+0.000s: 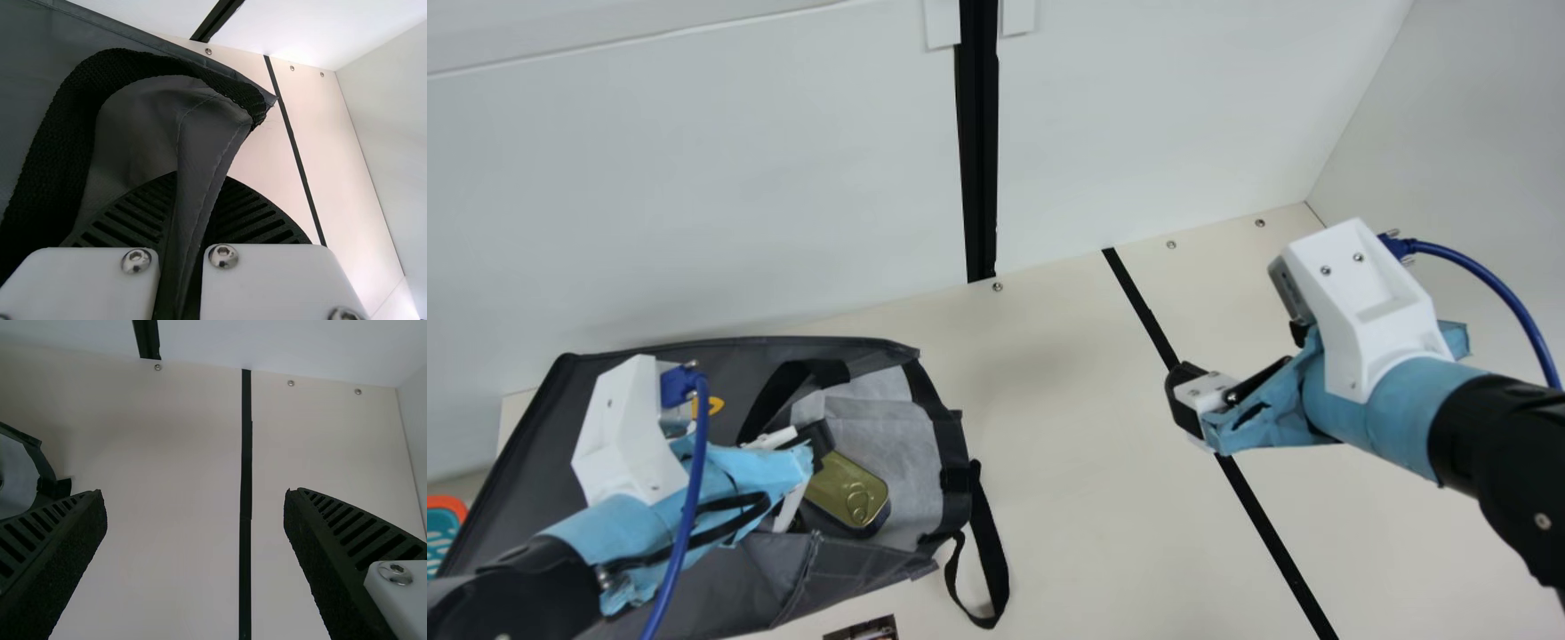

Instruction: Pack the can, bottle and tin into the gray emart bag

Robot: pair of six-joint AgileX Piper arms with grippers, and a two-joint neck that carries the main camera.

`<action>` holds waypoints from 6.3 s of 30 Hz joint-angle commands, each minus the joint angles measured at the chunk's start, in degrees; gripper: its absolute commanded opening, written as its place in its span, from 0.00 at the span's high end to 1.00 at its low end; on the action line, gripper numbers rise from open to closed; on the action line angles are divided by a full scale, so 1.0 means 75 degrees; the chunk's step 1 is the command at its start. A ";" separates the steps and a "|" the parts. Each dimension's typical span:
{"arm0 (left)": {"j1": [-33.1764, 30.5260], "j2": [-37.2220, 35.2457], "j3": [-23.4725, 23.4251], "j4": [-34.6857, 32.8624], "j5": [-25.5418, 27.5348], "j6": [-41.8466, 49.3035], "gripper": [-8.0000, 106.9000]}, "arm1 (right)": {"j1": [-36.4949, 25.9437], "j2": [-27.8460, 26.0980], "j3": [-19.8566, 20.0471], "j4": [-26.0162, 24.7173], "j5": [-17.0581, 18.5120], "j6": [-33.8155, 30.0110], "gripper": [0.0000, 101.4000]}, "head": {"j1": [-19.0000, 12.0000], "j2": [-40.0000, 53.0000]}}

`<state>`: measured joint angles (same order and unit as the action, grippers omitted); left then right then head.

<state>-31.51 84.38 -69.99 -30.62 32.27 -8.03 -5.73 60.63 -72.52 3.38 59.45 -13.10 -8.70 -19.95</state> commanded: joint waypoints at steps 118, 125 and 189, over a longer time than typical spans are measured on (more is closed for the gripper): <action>0.0000 0.0000 0.0000 0.0000 0.0000 0.0000 0.84 | 0.1199 0.5329 0.1718 0.8521 -0.2556 -0.7695 0.10 | -0.0173 -0.0007; 0.0000 0.0000 0.0000 0.0000 0.0000 0.0000 0.84 | 0.1475 0.5644 0.1660 0.8892 -0.2555 -0.7972 0.10 | -0.0173 -0.0007; -0.0058 0.0071 -0.0068 -0.0534 -0.0271 0.0405 0.84 | 0.1215 0.5817 0.1540 1.0468 -0.0882 -0.7675 1.00 | -0.0173 -0.0007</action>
<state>-31.94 84.83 -70.44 -34.20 30.38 -5.27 3.65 104.70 -61.01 81.74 52.15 -70.84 -8.70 -19.95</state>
